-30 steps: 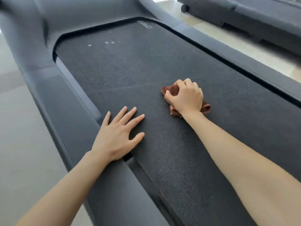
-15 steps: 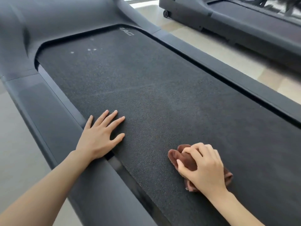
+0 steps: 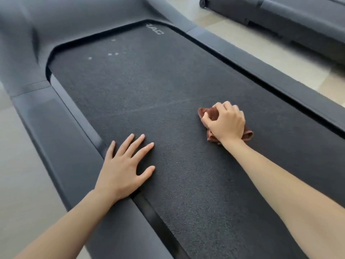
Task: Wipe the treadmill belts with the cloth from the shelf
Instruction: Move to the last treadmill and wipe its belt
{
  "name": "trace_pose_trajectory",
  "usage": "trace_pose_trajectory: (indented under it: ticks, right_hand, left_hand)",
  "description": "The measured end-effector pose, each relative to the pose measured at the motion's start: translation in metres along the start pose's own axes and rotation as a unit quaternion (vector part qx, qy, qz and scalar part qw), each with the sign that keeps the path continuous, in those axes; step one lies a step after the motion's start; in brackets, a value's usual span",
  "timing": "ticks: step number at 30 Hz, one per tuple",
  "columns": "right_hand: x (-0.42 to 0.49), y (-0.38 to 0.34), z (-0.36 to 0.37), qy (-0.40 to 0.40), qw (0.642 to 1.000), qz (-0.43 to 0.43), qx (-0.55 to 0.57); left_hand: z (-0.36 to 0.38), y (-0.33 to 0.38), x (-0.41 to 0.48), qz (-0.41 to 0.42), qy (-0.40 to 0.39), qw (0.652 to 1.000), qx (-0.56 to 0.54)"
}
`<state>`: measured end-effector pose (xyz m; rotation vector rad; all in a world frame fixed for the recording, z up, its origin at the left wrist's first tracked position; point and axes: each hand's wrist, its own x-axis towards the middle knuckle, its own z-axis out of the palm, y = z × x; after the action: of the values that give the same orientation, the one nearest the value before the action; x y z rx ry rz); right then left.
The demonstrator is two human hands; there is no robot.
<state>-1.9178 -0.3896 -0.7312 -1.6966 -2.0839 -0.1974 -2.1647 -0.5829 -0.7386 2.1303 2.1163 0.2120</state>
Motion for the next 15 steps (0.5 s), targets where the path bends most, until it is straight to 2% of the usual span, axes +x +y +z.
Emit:
trace_pose_trajectory:
  ticks: [6, 11, 15]
  right_hand:
    - [0.024, -0.002, 0.012, 0.016, 1.000, 0.008, -0.005]
    - [0.000, -0.019, -0.001, -0.018, 0.997, 0.065, -0.028]
    - [-0.088, -0.043, -0.041, -0.005, 0.999, -0.032, 0.042]
  left_hand:
    - [0.002, 0.002, 0.001, 0.005, 0.010, 1.000, 0.012]
    - [-0.005, 0.003, 0.001, -0.005, -0.015, 1.000, 0.004]
    - [-0.009, 0.003, -0.002, -0.002, -0.033, 0.999, -0.005]
